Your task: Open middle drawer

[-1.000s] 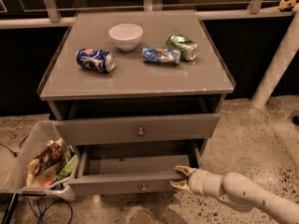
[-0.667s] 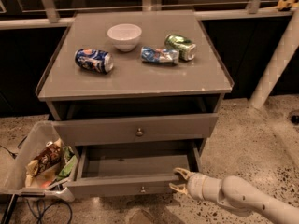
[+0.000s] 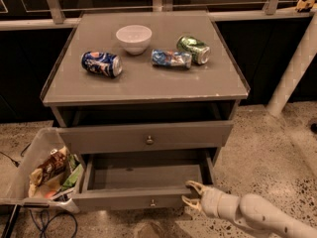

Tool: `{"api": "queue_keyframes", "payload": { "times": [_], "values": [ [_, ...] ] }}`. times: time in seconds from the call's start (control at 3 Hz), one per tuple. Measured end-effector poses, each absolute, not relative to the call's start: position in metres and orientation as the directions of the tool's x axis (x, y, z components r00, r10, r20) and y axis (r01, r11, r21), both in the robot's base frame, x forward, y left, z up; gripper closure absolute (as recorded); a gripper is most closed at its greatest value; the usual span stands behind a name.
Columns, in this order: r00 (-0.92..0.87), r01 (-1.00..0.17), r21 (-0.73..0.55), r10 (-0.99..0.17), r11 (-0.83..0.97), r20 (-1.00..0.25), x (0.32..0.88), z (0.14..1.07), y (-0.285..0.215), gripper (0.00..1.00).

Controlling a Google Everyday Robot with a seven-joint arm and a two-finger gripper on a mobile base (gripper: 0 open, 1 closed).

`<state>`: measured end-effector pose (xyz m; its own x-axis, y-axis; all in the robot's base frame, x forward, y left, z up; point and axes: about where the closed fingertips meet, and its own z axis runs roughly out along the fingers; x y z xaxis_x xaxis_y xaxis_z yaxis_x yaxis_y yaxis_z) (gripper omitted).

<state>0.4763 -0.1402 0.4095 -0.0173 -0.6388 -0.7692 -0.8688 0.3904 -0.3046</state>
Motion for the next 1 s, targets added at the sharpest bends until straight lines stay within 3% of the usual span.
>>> {"api": "queue_keyframes", "payload": {
  "times": [0.33,1.0],
  "values": [
    [-0.020,-0.868,-0.303,-0.638,0.393,-0.770,0.4745,0.4131,-0.1398,0.82],
    [-0.020,-0.868,-0.303,-0.637,0.393,-0.770,0.4744,0.4131,-0.1397,0.36]
  ]
}}
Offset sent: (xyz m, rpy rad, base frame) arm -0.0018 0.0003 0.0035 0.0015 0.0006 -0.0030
